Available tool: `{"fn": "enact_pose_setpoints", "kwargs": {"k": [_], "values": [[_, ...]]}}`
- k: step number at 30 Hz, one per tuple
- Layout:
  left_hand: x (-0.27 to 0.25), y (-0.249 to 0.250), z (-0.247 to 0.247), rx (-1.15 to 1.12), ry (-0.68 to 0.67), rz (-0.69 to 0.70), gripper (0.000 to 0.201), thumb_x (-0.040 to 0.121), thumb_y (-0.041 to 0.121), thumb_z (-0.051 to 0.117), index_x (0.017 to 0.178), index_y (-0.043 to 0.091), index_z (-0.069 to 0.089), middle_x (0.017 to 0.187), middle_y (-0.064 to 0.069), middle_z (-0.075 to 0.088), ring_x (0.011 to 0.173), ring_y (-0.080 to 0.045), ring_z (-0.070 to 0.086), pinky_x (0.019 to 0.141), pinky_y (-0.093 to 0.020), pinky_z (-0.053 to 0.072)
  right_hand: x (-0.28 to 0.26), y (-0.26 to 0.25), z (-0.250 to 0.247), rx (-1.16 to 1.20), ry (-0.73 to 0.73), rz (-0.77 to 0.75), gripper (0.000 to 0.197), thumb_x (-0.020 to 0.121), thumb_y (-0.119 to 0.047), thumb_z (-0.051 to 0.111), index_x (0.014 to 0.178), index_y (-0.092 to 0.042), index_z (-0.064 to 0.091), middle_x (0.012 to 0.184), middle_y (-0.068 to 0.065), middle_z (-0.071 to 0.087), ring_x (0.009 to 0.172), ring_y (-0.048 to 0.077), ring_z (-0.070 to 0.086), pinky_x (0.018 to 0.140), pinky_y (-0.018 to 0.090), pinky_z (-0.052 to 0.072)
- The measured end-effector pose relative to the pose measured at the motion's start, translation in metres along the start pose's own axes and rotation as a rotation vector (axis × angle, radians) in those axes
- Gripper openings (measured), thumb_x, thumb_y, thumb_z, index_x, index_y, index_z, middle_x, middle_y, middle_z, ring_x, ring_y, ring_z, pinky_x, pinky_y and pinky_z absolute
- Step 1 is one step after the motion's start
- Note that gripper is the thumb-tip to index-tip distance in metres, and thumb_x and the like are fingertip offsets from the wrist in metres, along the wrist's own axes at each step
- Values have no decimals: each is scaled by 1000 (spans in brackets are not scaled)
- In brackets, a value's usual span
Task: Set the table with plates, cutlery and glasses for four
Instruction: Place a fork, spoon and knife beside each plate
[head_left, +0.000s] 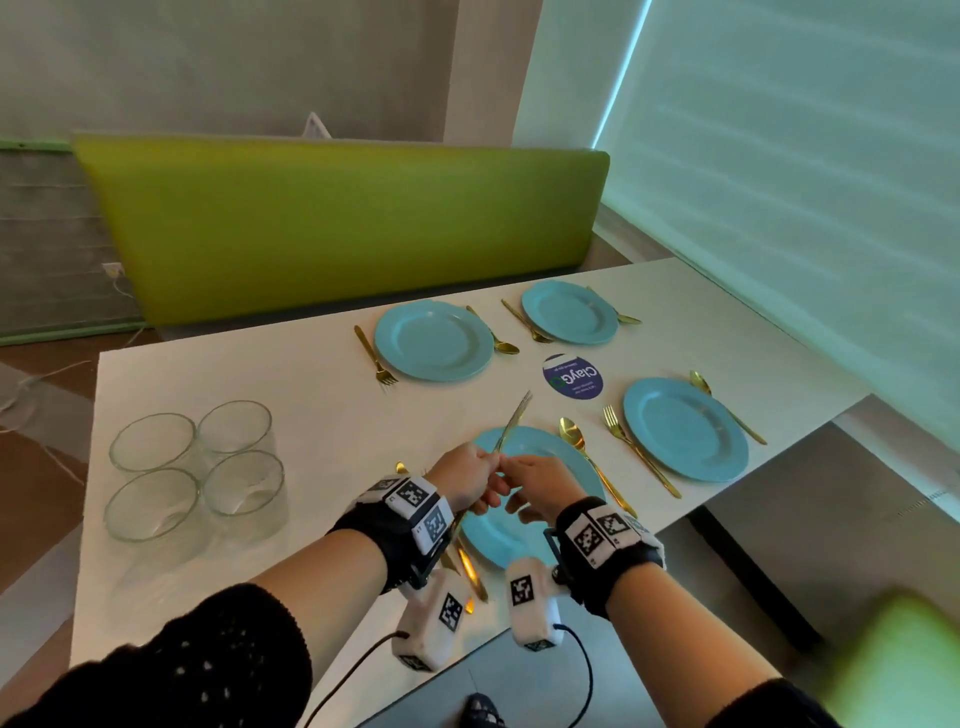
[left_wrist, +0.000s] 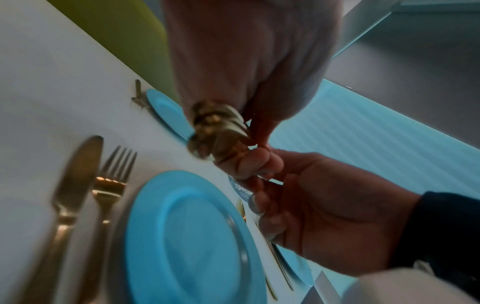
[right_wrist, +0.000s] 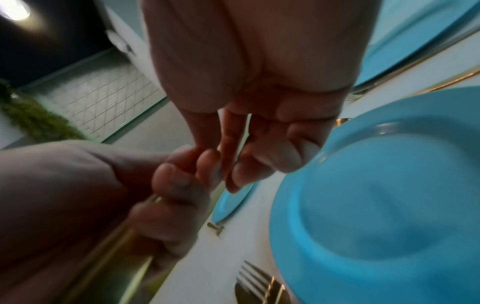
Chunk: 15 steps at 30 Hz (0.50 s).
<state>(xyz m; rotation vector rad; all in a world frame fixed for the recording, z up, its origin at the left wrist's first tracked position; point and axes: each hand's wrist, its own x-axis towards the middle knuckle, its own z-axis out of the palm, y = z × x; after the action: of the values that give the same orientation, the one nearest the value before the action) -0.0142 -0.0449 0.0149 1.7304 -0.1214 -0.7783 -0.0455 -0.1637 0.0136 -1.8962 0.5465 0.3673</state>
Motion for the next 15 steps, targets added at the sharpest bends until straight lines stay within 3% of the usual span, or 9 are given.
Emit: {"fn": "enact_pose_setpoints", "kwargs": {"k": [5,9,12,15], "values": [[36,24,31,-49,-13,-26,30,102,20,33,77,11,46,67,-4,57,51,-11,53,42,-16,45,26,4,-50,163,-113,4,27,98,-21,45,77,-17,61,61,0,52,47,9,48,42,17,35],[68,39,55,-170,10,-83,28,102,19,32,81,9,47,67,-9,59,43,-9,59,46,-21,51,56,10,-80,229,-46,12,19,97,-14,47,86,-15,63,64,1,54,46,10,48,43,18,36],[89,45,73,-214,51,-128,21,101,19,36,89,8,48,70,-10,62,51,-16,62,53,-29,53,74,18,-97,272,5,33,21,94,-12,52,76,-16,61,66,3,57,51,14,49,47,20,39],[108,49,89,-212,144,-162,17,99,16,39,87,7,48,73,-9,60,62,-24,60,59,-33,51,90,27,-117,298,18,62,21,94,-12,53,74,-14,58,67,3,59,51,12,53,43,19,40]]}}
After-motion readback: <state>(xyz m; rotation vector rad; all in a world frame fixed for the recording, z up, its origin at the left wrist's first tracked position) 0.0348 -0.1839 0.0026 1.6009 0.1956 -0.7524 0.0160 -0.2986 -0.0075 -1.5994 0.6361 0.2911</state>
